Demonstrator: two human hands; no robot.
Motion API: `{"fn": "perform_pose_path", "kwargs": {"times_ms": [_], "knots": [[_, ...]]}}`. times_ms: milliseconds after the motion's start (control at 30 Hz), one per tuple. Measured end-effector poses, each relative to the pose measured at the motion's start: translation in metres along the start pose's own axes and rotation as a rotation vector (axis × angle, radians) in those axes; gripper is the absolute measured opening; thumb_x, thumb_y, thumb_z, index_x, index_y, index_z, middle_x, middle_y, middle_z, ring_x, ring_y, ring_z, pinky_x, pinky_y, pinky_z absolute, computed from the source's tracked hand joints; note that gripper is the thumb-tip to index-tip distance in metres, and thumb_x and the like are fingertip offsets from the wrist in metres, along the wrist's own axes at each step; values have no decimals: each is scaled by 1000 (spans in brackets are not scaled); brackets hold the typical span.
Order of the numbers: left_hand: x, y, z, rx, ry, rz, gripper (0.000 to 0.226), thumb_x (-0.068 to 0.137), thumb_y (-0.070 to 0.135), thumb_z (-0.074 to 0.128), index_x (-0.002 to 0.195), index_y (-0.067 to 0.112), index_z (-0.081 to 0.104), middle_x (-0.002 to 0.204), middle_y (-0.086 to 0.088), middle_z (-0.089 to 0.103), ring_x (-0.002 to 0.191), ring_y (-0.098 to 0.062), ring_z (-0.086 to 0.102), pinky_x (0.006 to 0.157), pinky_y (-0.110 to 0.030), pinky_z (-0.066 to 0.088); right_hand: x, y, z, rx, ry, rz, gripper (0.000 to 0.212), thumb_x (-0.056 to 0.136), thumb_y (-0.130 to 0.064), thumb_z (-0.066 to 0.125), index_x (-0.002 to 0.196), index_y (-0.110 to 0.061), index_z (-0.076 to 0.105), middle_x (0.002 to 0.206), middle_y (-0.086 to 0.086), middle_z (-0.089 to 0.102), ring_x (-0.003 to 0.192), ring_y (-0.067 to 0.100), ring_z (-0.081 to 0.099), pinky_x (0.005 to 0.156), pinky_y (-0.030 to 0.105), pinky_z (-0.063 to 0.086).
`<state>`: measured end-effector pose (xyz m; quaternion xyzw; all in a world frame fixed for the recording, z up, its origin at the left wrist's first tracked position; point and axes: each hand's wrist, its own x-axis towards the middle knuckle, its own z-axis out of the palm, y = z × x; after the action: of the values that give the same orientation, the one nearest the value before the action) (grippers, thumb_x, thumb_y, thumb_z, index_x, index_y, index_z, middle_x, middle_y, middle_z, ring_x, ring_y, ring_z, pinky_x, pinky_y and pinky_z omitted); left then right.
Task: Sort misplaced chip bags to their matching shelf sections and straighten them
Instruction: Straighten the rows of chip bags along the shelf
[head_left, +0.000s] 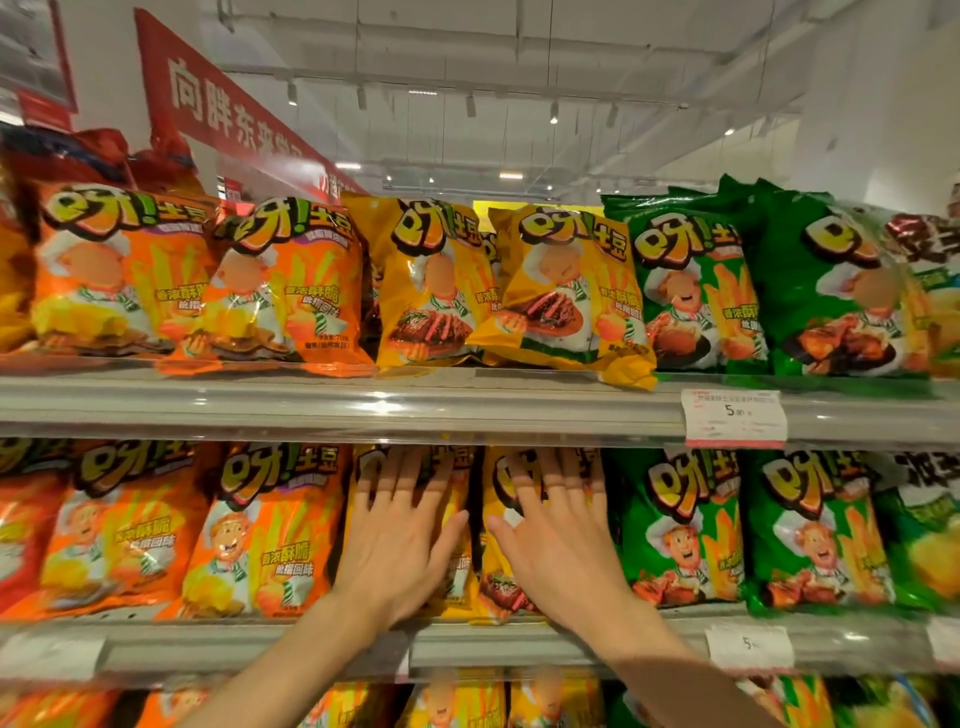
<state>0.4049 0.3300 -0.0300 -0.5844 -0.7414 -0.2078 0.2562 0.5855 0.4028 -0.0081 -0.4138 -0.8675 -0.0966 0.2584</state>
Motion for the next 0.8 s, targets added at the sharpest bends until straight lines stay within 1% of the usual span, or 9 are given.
{"fn": "perform_pose_path", "kwargs": {"times_ms": [67, 133, 233, 300, 500, 600, 667, 733, 800], "knots": [[-1, -4, 6, 17, -8, 18, 64, 101, 60, 21, 149, 24, 42, 154, -12, 40, 148, -29, 25, 117, -53, 12, 3, -7, 10, -2, -30, 33, 63, 98, -62, 28, 136, -20, 55, 126, 15, 65, 127, 37, 53, 109, 65, 26], [-1, -7, 9, 28, -12, 20, 64, 101, 60, 21, 151, 24, 38, 156, -12, 37, 150, -27, 19, 118, -55, 12, 3, -8, 15, -21, -13, 38, 65, 98, -62, 27, 137, -19, 56, 129, 16, 63, 131, 37, 50, 112, 68, 19], [-2, -6, 11, 30, -13, 10, 64, 101, 60, 20, 151, 24, 38, 156, -13, 37, 150, -28, 20, 117, -58, 18, 1, -11, 16, -50, -7, 27, 68, 98, -62, 25, 145, -19, 48, 138, 17, 57, 137, 38, 42, 113, 70, 15], [-2, -6, 11, 31, -11, 6, 64, 101, 60, 20, 151, 23, 38, 156, -13, 37, 150, -28, 20, 116, -59, 19, 2, -12, 19, -40, -3, 35, 68, 99, -63, 21, 146, -21, 47, 138, 17, 57, 138, 38, 42, 112, 70, 16], [-3, -9, 11, 14, -21, 14, 63, 102, 59, 21, 152, 24, 35, 158, -12, 33, 152, -28, 13, 117, -59, 17, 3, -11, 23, -13, 14, 48, 63, 100, -60, 22, 141, -21, 50, 133, 14, 60, 133, 36, 47, 111, 68, 23], [-4, -13, 10, -18, -20, 32, 62, 102, 58, 20, 152, 25, 36, 158, -11, 33, 152, -25, 9, 119, -57, 10, 2, -6, 23, 69, 35, 38, 65, 100, -62, 17, 139, -21, 49, 138, 9, 55, 138, 31, 40, 115, 61, 20], [-4, -16, 8, -67, -2, 38, 61, 102, 58, 21, 149, 25, 40, 157, -9, 36, 152, -24, 12, 119, -54, 8, 0, -2, 19, 130, 54, 43, 66, 100, -61, 17, 139, -18, 46, 139, 8, 51, 136, 29, 37, 118, 54, 18], [-4, -15, 2, -117, 26, 34, 60, 102, 58, 22, 146, 24, 44, 151, -9, 44, 148, -26, 23, 119, -50, 10, -5, 5, 12, 177, 95, 67, 67, 99, -61, 19, 140, -14, 43, 136, 9, 50, 131, 29, 39, 117, 49, 22], [-2, -8, -3, -150, 52, 29, 58, 100, 56, 26, 141, 21, 48, 138, -14, 54, 134, -32, 42, 112, -49, 25, -13, 16, 2, 225, 152, 98, 64, 99, -59, 27, 142, -13, 40, 138, 11, 44, 132, 29, 37, 115, 44, 28]]}}
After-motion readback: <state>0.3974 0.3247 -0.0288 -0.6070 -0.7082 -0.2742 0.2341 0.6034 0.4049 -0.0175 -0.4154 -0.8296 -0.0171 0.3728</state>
